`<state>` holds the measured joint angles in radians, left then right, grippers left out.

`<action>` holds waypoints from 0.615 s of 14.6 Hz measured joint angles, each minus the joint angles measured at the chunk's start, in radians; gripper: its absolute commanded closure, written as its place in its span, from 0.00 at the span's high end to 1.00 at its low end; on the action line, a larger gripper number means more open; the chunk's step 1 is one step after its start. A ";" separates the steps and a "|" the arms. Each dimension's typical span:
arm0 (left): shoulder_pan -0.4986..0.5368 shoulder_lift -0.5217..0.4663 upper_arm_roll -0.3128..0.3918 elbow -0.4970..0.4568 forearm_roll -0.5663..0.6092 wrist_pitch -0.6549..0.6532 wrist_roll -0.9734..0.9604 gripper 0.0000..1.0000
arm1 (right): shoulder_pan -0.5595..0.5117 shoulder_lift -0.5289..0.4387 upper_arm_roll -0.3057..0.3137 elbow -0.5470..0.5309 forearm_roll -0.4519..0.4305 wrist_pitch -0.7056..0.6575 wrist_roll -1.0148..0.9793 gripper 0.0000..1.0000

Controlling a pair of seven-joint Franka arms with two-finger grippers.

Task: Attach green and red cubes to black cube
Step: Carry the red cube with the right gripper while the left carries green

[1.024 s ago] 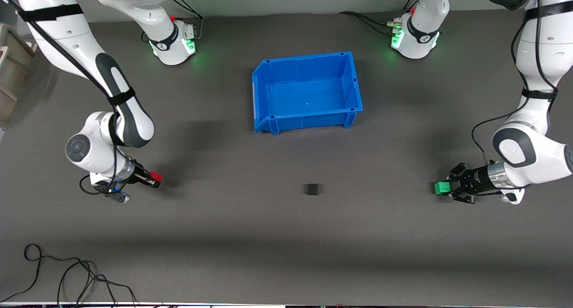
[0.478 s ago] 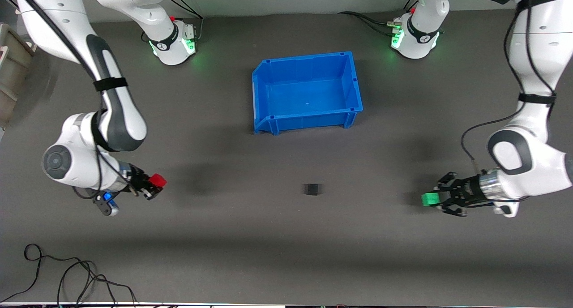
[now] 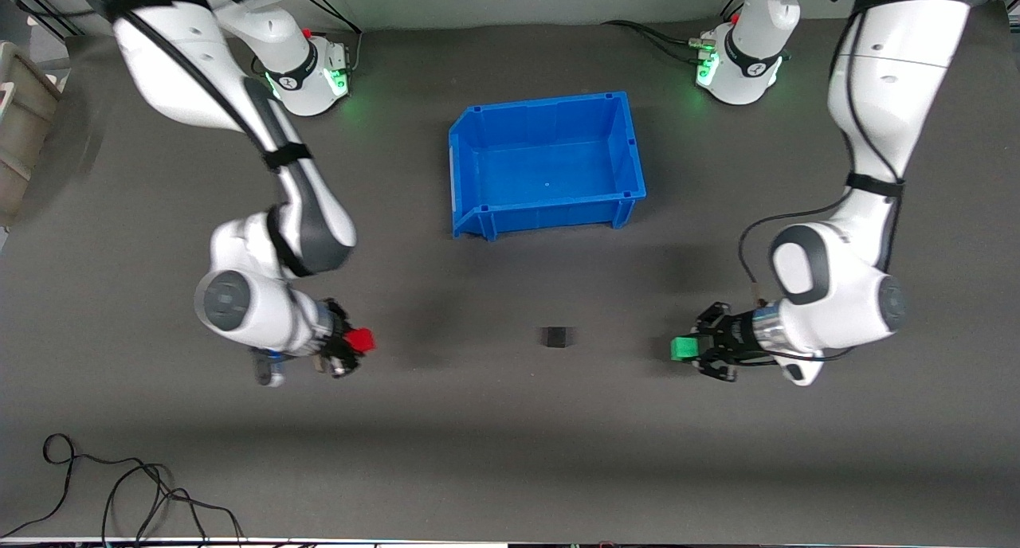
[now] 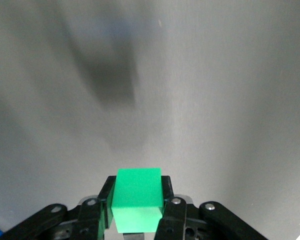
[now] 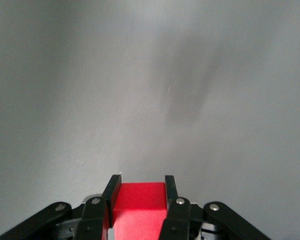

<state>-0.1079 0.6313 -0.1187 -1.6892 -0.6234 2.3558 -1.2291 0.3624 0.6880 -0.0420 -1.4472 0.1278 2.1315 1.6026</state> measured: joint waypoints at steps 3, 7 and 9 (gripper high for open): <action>-0.070 0.038 -0.001 -0.001 -0.032 0.085 -0.006 0.20 | 0.070 0.106 0.001 0.115 0.000 0.001 0.161 0.00; -0.175 0.092 -0.002 0.003 -0.072 0.209 -0.101 0.20 | 0.155 0.219 0.002 0.253 0.000 0.006 0.338 0.00; -0.217 0.112 -0.002 0.008 -0.072 0.246 -0.160 0.20 | 0.195 0.269 0.002 0.313 0.000 0.006 0.403 0.00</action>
<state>-0.3247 0.7434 -0.1205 -1.6814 -0.6958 2.6014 -1.3889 0.5569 0.9566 -0.0402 -1.1340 0.1278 2.1374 2.0054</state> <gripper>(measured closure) 0.604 0.608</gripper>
